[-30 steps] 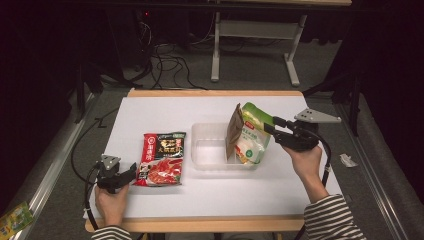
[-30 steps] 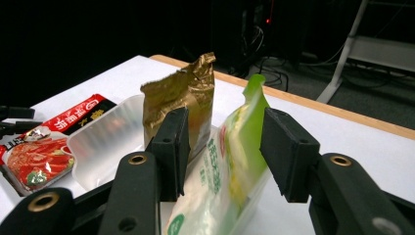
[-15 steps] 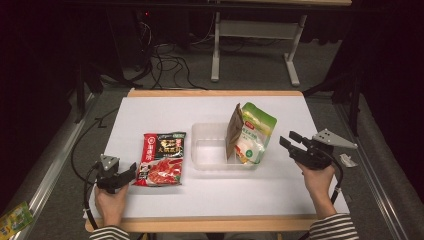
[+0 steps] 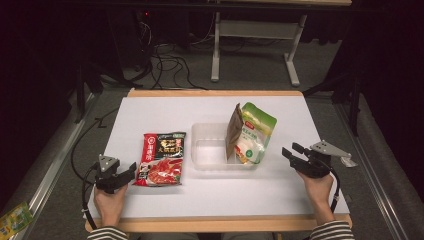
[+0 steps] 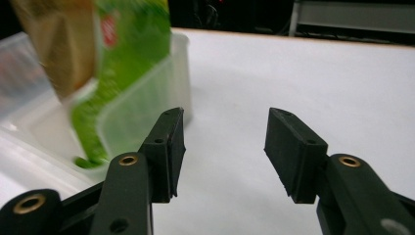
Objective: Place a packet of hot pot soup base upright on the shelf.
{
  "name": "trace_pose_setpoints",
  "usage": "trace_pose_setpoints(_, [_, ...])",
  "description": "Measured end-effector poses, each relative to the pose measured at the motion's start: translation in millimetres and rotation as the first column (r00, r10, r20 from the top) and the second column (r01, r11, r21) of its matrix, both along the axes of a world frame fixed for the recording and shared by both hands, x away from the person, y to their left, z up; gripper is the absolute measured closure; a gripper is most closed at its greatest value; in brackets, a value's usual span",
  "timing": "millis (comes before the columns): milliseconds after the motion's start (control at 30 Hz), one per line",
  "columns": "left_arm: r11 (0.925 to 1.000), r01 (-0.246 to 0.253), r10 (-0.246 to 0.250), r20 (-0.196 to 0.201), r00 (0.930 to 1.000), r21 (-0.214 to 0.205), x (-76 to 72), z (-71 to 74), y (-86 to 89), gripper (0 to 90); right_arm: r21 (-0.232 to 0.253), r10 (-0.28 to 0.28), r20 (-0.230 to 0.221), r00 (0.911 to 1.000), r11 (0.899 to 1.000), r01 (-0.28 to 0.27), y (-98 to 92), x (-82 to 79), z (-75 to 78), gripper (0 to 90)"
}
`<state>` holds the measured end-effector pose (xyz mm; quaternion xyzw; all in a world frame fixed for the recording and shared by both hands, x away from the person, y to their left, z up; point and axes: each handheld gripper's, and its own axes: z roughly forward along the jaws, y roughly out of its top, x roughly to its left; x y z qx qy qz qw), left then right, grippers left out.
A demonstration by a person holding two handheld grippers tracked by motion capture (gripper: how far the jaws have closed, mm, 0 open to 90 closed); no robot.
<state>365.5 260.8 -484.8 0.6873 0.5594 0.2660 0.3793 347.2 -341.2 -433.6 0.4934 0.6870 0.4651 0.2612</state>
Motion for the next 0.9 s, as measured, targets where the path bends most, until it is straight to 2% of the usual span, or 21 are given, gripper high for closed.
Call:
trace_pose_setpoints(33, [1.0000,0.000,0.000,0.000,1.0000,0.000,0.0,0.0,0.0,35.6,0.000,0.000,0.000,1.0000,1.000,0.000,0.0,0.0,0.0,49.4])
trace_pose_setpoints(67, [0.9996,0.004,-0.004,0.003,1.0000,-0.028,-0.3,0.6,2.8,35.5,-0.001,-0.018,-0.019,0.9997,1.000,0.018,-4.1,1.8,-9.3,49.1])
trace_pose_setpoints(167, [0.9963,0.013,-0.014,-0.005,0.9999,-0.085,-1.6,2.5,6.5,35.2,-0.012,-0.033,-0.046,0.9984,0.999,0.032,-6.4,2.9,-20.6,49.2])
trace_pose_setpoints(200, [0.9958,0.019,-0.019,-0.001,0.9998,-0.090,-2.2,3.4,6.7,34.8,-0.023,-0.037,-0.058,0.9977,0.999,0.035,-6.8,3.1,-25.1,49.3])
trace_pose_setpoints(267, [0.9966,0.034,-0.033,0.009,0.9994,-0.075,-4.6,7.2,6.7,34.9,-0.032,-0.041,-0.063,0.9972,0.999,0.039,-7.6,3.6,-29.7,49.5])
trace_pose_setpoints(367, [0.9952,0.054,-0.052,0.026,0.9983,-0.081,-6.2,14.4,5.8,35.0,-0.033,-0.043,-0.065,0.9969,0.999,0.041,-8.3,4.6,-35.5,49.6])
trace_pose_setpoints(433, [0.9935,0.080,-0.078,0.027,0.9966,-0.080,-5.2,18.8,2.8,35.2,-0.056,-0.046,-0.071,0.9964,0.998,0.042,-7.4,6.3,-39.0,49.7])
trace_pose_setpoints(467, [0.9926,0.090,-0.088,0.026,0.9958,-0.081,-4.2,19.7,0.9,35.3,-0.053,-0.053,-0.078,0.9955,0.997,0.049,-6.3,6.4,-40.4,49.8])
trace_pose_setpoints(567, [0.9863,0.154,-0.154,-0.004,0.9880,-0.060,2.7,20.0,-8.3,35.2,-0.070,-0.056,-0.069,0.9960,0.996,0.051,-5.8,6.6,-40.8,49.9])
trace_pose_setpoints(667, [0.9796,0.196,-0.197,-0.019,0.9803,-0.046,6.7,20.1,-17.0,38.0,-0.068,-0.057,-0.075,0.9955,0.996,0.052,-4.9,6.6,-41.1,49.9])
trace_pose_setpoints(900, [0.9757,0.218,-0.219,-0.072,0.9731,-0.026,10.4,15.8,-26.5,55.8,-0.061,-0.056,-0.075,0.9956,0.997,0.051,-6.0,6.8,-41.9,50.0])
